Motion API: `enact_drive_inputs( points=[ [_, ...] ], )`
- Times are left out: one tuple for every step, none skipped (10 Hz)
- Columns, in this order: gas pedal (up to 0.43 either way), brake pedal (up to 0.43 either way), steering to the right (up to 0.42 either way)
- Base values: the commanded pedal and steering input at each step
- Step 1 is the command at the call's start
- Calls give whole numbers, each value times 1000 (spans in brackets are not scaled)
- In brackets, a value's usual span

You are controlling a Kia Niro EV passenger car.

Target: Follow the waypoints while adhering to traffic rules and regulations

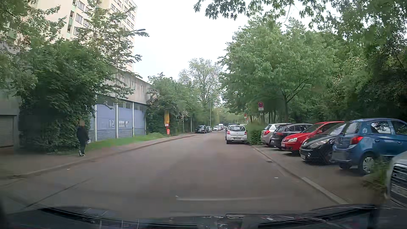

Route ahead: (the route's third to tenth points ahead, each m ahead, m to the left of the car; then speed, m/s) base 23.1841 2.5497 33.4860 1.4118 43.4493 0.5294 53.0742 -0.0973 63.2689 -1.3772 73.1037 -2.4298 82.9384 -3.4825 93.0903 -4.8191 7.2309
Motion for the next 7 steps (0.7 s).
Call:
enact_drive_inputs(
  points=[
    [47, 0, -9],
    [47, 0, -11],
    [47, 0, -11],
    [47, 0, -11],
    [47, 0, -11],
    [47, 0, -13],
    [47, 0, -17]
  ],
)
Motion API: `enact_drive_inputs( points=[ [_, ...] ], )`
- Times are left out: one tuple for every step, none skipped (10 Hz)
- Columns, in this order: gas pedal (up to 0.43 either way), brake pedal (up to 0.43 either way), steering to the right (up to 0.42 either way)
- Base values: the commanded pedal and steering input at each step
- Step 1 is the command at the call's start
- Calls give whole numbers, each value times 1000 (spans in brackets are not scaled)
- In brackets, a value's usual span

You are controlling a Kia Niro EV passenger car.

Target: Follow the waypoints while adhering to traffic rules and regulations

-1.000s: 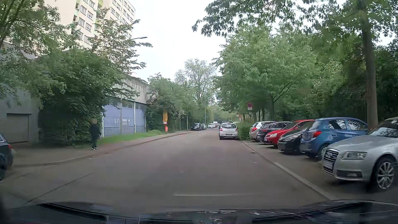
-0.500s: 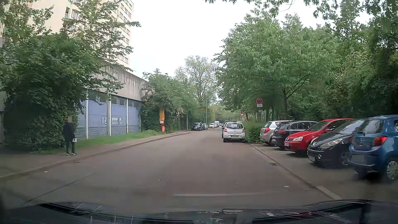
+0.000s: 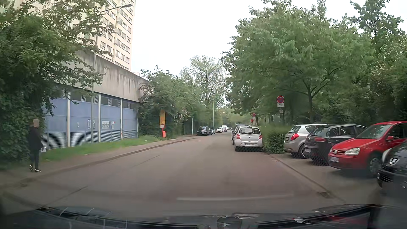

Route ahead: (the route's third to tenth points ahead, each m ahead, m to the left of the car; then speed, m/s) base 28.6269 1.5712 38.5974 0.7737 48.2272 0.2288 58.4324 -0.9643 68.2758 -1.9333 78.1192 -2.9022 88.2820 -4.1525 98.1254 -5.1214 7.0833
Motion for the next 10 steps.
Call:
enact_drive_inputs(
  points=[
    [47, 0, -20],
    [47, 0, -24],
    [47, 0, -25],
    [47, 0, -24],
    [47, 0, -24],
    [47, 0, -23],
    [47, 0, -21],
    [47, 0, -19],
    [47, 0, -15],
    [47, 0, -10]
  ],
)
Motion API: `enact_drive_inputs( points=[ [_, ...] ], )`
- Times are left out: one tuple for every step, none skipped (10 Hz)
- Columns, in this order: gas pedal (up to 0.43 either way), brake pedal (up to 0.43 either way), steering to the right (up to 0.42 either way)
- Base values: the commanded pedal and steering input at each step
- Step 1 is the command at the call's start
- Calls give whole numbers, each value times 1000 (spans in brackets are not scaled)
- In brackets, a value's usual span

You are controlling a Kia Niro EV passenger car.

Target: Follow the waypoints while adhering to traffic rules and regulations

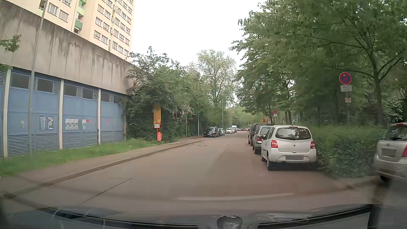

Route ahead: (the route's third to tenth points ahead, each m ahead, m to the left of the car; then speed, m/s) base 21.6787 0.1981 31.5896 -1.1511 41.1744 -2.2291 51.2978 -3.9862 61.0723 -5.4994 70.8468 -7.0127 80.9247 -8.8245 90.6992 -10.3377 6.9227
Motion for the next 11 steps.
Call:
enact_drive_inputs(
  points=[
    [47, 0, -6],
    [47, 0, -4],
    [47, 0, -1],
    [47, 0, 0],
    [47, 0, 1],
    [47, 0, 3],
    [47, 0, 11],
    [47, 0, 21],
    [47, 0, 24],
    [47, 0, 24],
    [47, 0, 27]
  ],
)
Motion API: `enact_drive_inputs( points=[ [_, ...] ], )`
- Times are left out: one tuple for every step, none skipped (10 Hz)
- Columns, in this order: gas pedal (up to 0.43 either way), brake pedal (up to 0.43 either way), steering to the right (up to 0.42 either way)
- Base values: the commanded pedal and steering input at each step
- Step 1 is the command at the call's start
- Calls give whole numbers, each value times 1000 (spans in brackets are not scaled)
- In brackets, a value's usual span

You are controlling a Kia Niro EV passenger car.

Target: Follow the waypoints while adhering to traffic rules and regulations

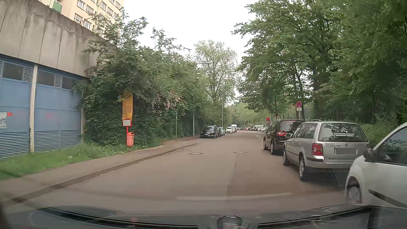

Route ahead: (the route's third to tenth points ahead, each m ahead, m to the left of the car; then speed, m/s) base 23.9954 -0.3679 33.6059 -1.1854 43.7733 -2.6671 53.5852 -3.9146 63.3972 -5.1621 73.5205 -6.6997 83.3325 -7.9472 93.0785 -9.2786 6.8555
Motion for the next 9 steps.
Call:
enact_drive_inputs(
  points=[
    [47, 0, 35],
    [47, 0, 38],
    [47, 0, 38],
    [47, 0, 38],
    [47, 0, 40],
    [47, 0, 41],
    [47, 0, 41],
    [47, 0, 43],
    [47, 0, 44]
  ],
)
